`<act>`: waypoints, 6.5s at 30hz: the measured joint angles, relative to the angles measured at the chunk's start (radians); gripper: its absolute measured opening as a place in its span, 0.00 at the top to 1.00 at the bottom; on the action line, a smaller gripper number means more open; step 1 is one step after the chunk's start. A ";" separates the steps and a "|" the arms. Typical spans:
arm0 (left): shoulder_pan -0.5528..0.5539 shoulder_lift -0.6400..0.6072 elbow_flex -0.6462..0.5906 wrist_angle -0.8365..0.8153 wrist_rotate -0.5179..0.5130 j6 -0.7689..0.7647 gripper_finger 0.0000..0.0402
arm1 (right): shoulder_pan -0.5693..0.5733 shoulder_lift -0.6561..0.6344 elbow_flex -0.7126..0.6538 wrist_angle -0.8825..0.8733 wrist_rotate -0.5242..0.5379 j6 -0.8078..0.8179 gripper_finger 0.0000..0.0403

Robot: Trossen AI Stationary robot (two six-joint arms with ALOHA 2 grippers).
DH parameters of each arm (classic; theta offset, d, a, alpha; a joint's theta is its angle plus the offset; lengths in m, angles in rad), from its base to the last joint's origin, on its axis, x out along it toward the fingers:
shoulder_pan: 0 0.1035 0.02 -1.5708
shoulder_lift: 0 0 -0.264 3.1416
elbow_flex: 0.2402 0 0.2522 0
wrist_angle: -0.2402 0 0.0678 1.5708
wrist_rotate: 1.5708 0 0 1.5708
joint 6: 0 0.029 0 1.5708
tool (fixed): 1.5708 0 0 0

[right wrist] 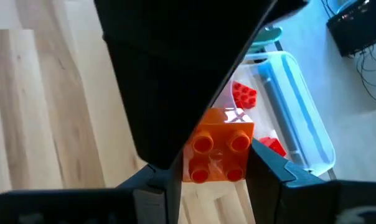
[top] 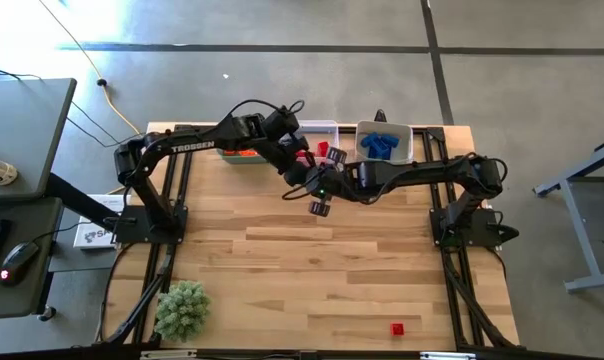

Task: Sort & place blocks by color
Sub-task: Put the orange game piece into the green bin, then put the red game piece into the transparent bin

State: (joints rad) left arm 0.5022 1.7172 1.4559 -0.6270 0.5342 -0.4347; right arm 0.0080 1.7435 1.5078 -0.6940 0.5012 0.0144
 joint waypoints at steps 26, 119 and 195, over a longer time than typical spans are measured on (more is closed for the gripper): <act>-0.014 0.000 0.000 0.002 0.017 0.029 0.65 | 0.049 -0.024 0.000 0.054 0.001 -0.020 0.73; -0.105 0.001 -0.002 -0.259 -0.467 0.111 0.56 | 0.866 -0.018 0.002 -0.452 -0.506 0.880 0.45; 0.031 0.001 -0.001 -0.231 -0.564 0.490 0.58 | 0.516 0.250 0.002 -0.327 -0.492 0.819 0.76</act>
State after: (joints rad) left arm 0.5336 1.7184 1.4548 -0.8585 -0.0303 0.0558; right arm 0.5241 1.9933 1.5101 -1.0208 0.0097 0.8334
